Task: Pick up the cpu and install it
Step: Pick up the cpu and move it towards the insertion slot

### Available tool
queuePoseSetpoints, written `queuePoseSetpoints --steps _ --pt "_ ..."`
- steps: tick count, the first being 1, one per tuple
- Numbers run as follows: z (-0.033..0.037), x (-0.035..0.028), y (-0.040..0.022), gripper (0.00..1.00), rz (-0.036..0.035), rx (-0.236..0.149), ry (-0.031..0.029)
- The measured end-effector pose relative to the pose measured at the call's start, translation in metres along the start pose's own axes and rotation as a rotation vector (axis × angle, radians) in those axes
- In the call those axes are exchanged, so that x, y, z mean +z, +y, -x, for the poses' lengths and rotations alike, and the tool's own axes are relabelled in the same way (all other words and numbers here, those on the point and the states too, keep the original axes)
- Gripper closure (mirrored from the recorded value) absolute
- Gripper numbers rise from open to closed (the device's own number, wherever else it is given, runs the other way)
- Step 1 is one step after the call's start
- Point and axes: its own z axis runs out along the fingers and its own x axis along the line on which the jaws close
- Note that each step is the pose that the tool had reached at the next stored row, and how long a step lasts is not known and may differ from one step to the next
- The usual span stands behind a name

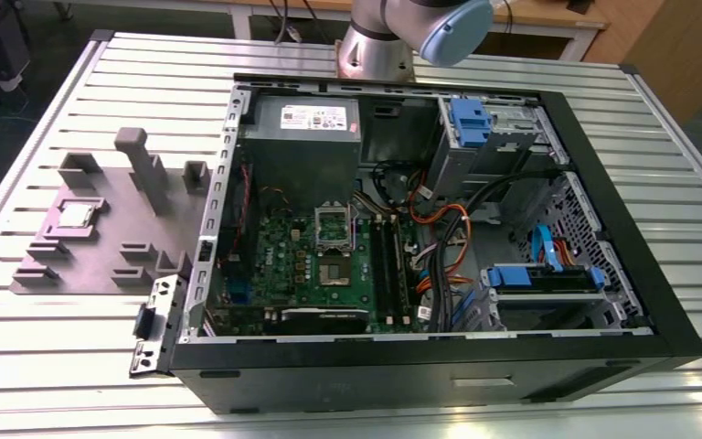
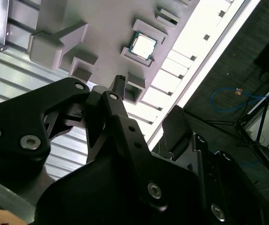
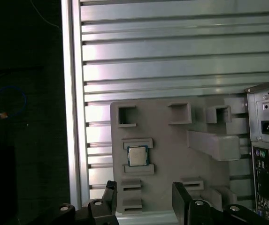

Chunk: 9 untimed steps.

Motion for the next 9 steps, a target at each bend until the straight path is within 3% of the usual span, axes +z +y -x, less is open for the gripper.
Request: queuePoseSetpoints --steps 9 --pt "0.0 0.0019 -0.0001 0.41 0.0 0.0 0.0"
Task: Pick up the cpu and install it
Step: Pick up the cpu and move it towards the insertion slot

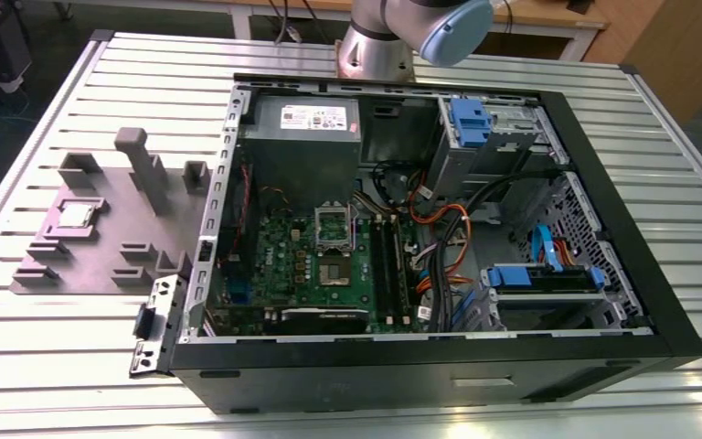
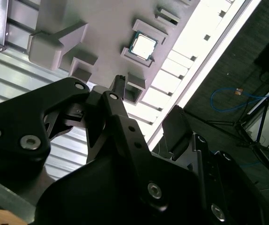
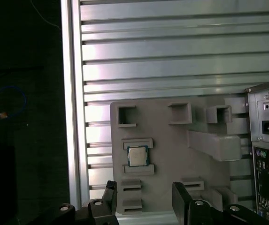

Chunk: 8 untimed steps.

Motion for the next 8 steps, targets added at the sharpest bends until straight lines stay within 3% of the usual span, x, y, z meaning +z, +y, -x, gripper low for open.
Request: queuePoseSetpoints --steps 8 --pt "0.0 0.0019 -0.0001 0.41 0.0 0.0 0.0"
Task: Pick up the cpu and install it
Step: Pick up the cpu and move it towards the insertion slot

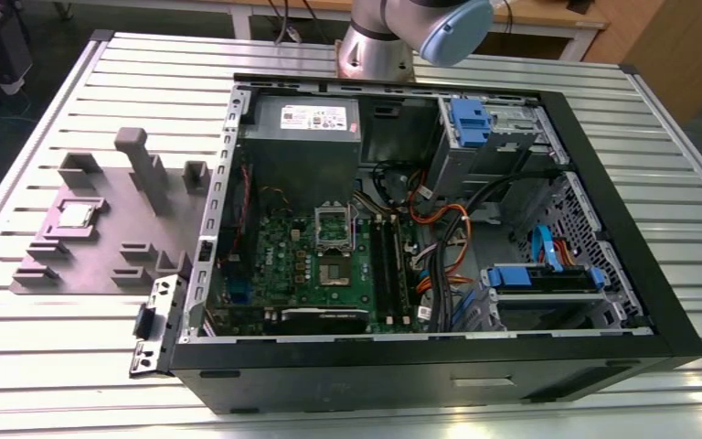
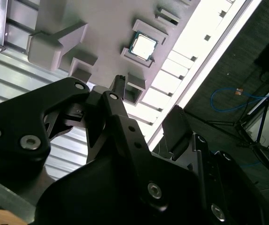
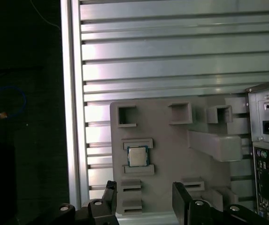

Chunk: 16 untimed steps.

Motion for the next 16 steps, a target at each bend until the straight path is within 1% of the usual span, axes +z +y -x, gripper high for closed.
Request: queuePoseSetpoints --steps 16 --pt "0.0 0.0039 -0.0002 0.41 0.0 0.0 0.0"
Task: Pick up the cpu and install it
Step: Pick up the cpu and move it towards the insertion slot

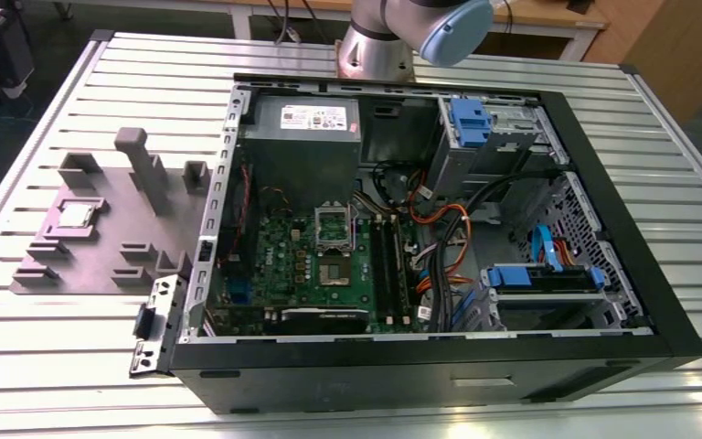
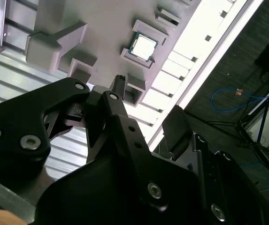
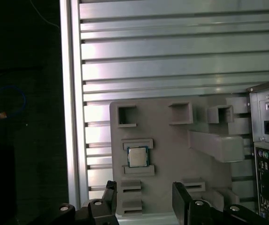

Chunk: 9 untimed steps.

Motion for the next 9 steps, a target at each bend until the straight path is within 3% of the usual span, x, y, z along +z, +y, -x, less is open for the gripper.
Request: queuePoseSetpoints --steps 9 --pt "0.0 0.0023 -0.0001 0.41 -0.0001 0.0 0.0001"
